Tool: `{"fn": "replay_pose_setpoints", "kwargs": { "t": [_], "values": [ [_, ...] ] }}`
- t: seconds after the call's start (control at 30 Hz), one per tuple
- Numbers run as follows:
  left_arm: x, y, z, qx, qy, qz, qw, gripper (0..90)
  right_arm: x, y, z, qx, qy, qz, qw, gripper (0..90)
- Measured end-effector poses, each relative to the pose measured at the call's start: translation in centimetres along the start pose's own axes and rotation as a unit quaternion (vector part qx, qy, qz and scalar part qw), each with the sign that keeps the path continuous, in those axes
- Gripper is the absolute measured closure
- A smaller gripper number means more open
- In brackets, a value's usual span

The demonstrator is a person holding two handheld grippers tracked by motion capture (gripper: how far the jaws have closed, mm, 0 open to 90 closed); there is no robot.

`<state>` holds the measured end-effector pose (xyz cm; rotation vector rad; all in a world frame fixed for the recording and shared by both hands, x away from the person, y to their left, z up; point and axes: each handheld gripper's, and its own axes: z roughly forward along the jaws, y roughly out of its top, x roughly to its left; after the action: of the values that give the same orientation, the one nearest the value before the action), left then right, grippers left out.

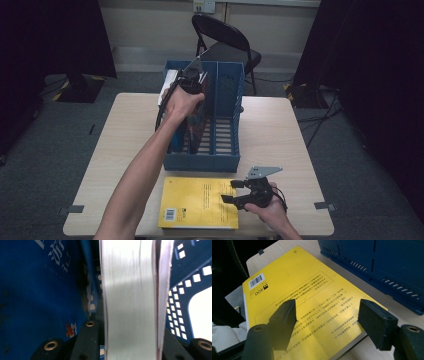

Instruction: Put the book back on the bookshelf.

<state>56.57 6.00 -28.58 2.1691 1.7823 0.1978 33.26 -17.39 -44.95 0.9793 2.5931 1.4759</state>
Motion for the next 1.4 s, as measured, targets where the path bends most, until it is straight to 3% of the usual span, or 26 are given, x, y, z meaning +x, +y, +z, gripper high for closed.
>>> {"fn": "replay_pose_setpoints", "kwargs": {
  "t": [0.27, 0.4, 0.47, 0.5, 0.63, 0.73, 0.77, 0.83, 0.87, 1.03, 1.13, 1.33, 1.4],
  "values": [
    [-0.3, 0.7, 0.1, -0.009, -0.003, -0.001, 1.0, 74.3, 0.0, -0.1, 0.0, -0.002, 0.001, 0.0, 1.0, 30.1],
    [-0.7, 0.9, 0.5, -0.008, 0.011, 0.009, 0.9999, 74.3, 0.0, -0.1, 0.0, -0.003, 0.003, -0.001, 1.0, 30.1],
    [-0.6, 0.9, 0.5, -0.004, 0.009, 0.014, 0.9999, 74.2, 0.0, -0.2, 0.0, -0.004, 0.003, -0.001, 1.0, 30.1],
    [-0.5, 0.9, 0.5, -0.002, 0.009, 0.026, 0.9996, 74.1, 0.0, -0.2, 0.0, -0.003, 0.004, -0.001, 1.0, 30.1],
    [0.0, 0.7, 0.4, -0.005, -0.003, 0.027, 0.9996, 73.8, 0.0, -0.2, 0.0, -0.002, 0.004, 0.0, 1.0, 30.1],
    [-0.2, 0.5, 0.4, -0.012, 0.0, 0.033, 0.9994, 73.6, 0.1, -0.1, 0.0, -0.001, 0.004, 0.001, 1.0, 30.1],
    [-0.2, 0.3, 0.4, -0.02, 0.002, 0.045, 0.9988, 72.9, 0.1, -0.1, 0.0, -0.002, 0.003, 0.0, 1.0, 30.1],
    [-0.2, 0.0, 0.3, -0.026, 0.0, 0.046, 0.9986, 72.6, 0.1, -0.1, 0.0, -0.001, 0.003, 0.0, 1.0, 30.1],
    [-0.1, -0.2, 0.3, -0.031, 0.0, 0.056, 0.998, 72.5, 0.1, -0.1, 0.0, -0.001, 0.003, 0.0, 1.0, 30.1],
    [0.5, -0.8, 0.2, -0.045, -0.023, 0.054, 0.9972, 71.0, 0.1, -0.1, -0.1, -0.001, 0.001, -0.001, 1.0, 30.0],
    [0.5, -1.1, 0.2, -0.053, -0.02, 0.062, 0.9965, 70.2, 0.0, -0.1, -0.1, -0.001, 0.0, 0.001, 1.0, 29.9],
    [0.8, -1.9, 0.0, -0.07, -0.035, 0.069, 0.9945, 66.2, 0.1, -0.1, -0.1, -0.001, -0.001, 0.0, 1.0, 29.8],
    [0.8, -2.2, -0.2, -0.074, -0.029, 0.073, 0.9941, 66.3, 0.0, -0.1, -0.1, -0.001, -0.001, 0.001, 1.0, 29.8]
  ]
}}
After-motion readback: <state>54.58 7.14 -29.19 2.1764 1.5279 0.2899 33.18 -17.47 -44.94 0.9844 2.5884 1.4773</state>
